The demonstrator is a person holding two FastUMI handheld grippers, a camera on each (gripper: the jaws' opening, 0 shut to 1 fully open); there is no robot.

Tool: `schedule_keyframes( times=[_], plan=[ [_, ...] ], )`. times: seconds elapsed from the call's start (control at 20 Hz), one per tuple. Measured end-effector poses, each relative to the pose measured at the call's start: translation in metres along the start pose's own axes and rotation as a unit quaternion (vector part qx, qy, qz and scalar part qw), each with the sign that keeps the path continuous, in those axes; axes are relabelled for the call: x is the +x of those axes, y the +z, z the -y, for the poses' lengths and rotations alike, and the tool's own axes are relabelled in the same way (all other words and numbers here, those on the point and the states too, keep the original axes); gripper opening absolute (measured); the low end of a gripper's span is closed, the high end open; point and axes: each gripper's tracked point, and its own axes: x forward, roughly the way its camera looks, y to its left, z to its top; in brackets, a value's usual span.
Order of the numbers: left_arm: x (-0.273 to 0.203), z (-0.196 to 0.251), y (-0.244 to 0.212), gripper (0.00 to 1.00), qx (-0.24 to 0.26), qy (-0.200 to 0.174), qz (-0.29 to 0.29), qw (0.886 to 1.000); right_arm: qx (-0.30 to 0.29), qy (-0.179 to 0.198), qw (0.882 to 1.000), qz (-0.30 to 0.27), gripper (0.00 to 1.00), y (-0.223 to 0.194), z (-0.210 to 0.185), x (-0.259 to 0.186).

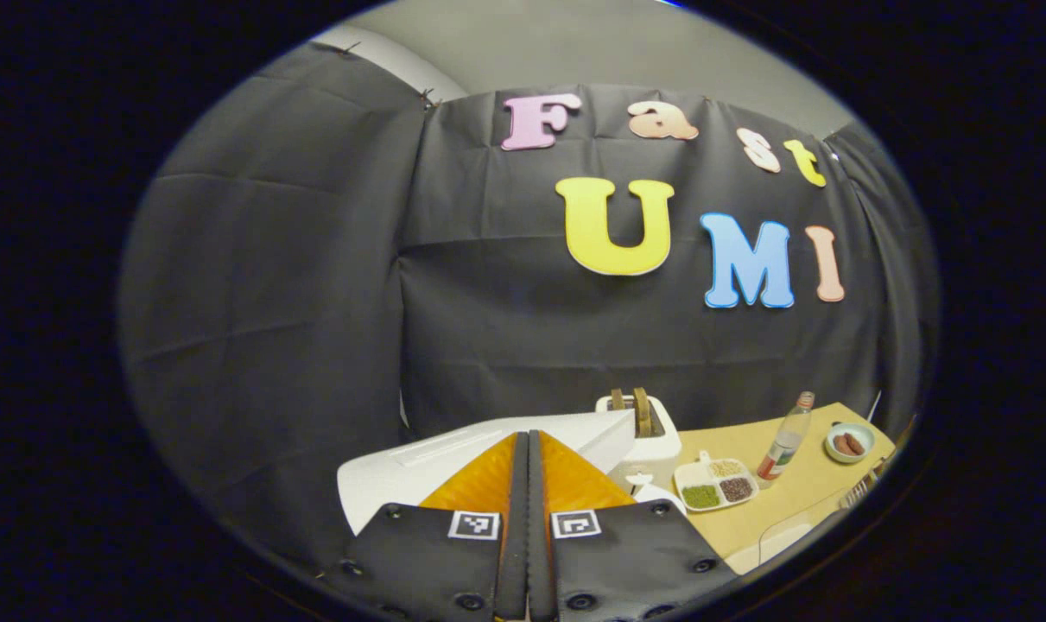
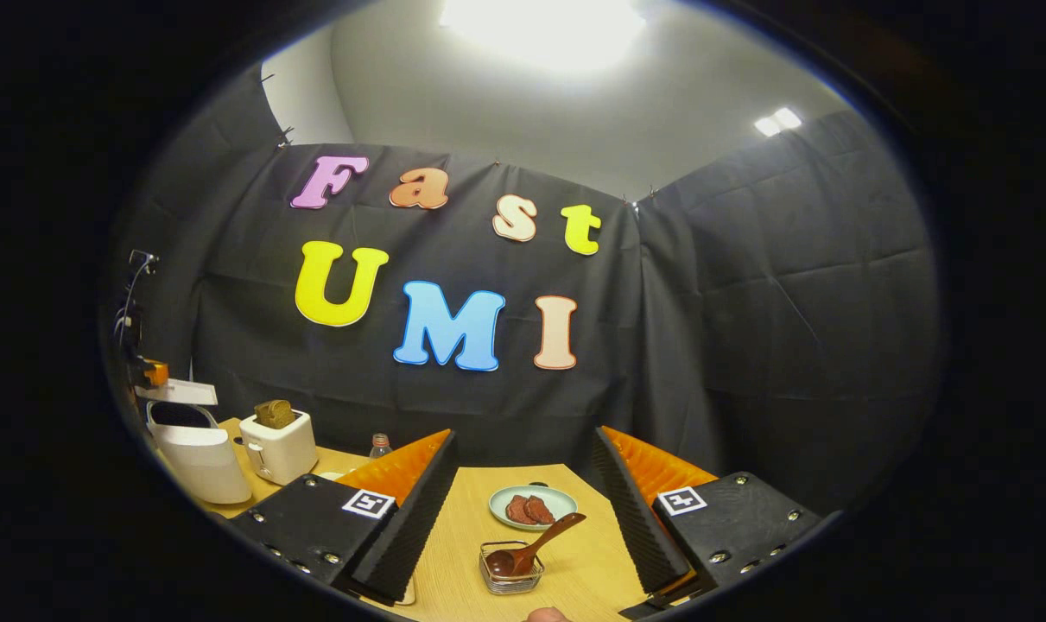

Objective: Close the left gripper, press the button to open the rice cooker; take a wooden spoon from the chopstick holder with the right hand, scoop a spoonful of rice and pour it into the rice cooker, then put the wooden spoon back into the chopstick holder.

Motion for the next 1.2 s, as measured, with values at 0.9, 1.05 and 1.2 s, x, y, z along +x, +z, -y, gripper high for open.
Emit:
schedule_keyframes(
  times=[0.9,1.05,1.2],
  plan=[
    [-0.155,0.087,0.121,0.96,0.004,-0.020,0.137,0.990,0.036,0.021,0.999,-0.018,0.95,-0.030,0.047,0.065],
    [-0.178,0.102,0.125,0.96,0.001,-0.031,0.144,0.989,0.053,0.024,0.998,-0.033,0.95,-0.045,0.052,0.080],
    [-0.196,0.114,0.133,0.96,0.004,-0.039,0.152,0.988,0.068,0.019,0.996,-0.053,0.95,-0.065,0.060,0.095]
  ],
)
